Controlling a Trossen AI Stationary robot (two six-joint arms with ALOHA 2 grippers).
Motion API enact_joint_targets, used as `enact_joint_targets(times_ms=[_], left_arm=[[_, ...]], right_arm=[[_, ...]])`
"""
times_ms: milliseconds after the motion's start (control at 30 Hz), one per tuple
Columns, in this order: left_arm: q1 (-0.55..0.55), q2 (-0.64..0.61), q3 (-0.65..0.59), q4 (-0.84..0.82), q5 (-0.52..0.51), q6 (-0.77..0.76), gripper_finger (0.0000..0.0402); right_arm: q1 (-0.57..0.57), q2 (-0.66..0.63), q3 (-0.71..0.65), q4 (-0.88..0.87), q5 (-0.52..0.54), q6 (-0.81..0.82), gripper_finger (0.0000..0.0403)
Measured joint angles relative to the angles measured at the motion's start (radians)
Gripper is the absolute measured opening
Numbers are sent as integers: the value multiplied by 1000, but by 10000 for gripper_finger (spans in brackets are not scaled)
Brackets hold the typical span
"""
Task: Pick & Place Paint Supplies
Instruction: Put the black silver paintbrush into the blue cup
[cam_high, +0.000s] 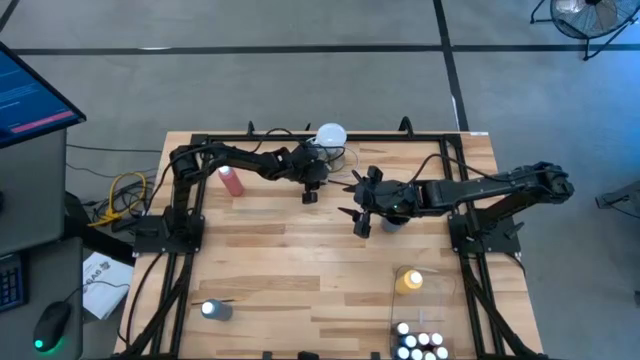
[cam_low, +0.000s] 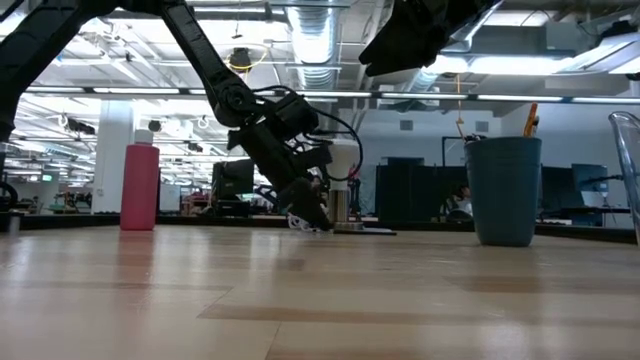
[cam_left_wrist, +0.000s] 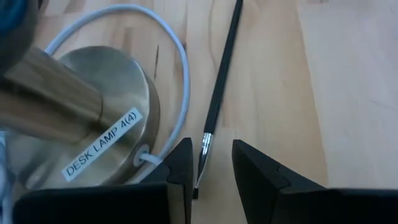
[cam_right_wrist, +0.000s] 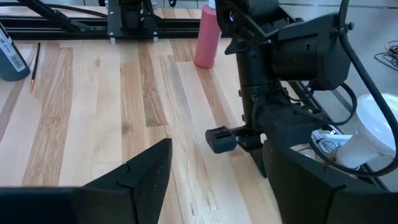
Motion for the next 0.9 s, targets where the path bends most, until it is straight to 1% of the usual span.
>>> enact_joint_targets(times_ms=[167,367,900], left_arm=[[0,0,1,-5,3,-7,76],[-2,-2,2,-74,14,-10,76],[-37,-5,-7,-156,-6,-83,76]], right_arm=[[0,0,0,0,-1,0,244],[0,0,0,-1,-1,0,244],[2,0,0,-2,-1,1,244]])
